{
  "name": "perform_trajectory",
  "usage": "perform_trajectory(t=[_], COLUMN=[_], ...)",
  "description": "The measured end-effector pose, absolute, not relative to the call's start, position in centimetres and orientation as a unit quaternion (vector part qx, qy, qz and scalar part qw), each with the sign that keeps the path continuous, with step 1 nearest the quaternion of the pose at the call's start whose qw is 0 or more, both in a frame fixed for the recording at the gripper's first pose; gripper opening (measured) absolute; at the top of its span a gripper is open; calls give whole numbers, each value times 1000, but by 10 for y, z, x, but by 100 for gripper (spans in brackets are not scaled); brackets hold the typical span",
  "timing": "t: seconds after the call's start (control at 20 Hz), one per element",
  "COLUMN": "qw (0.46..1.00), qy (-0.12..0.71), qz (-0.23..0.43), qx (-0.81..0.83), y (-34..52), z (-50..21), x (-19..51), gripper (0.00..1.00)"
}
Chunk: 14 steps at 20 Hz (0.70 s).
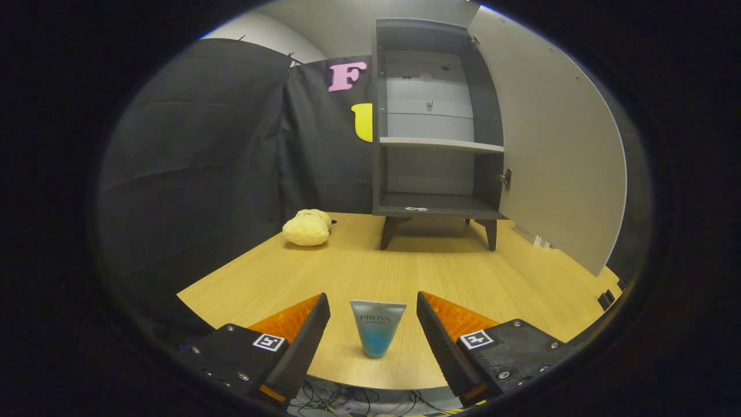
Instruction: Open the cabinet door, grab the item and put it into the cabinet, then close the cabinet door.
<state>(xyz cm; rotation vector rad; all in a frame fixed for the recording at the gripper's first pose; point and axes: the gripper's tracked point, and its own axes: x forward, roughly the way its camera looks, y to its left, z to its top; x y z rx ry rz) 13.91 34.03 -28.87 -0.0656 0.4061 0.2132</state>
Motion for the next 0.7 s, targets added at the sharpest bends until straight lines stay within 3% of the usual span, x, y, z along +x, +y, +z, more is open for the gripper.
perform_trajectory(t=[0.2, 0.4, 0.6, 0.65, 0.7], qw=[965, 958, 954, 954, 953], qy=[244, 273, 290, 290, 291], qz=[92, 80, 75, 75, 79], qx=[-25, -23, -23, -25, -25], y=[340, 338, 337, 336, 337], z=[-318, -340, -351, -350, -352], x=[137, 138, 139, 138, 139], gripper=[92, 83, 66, 56, 52])
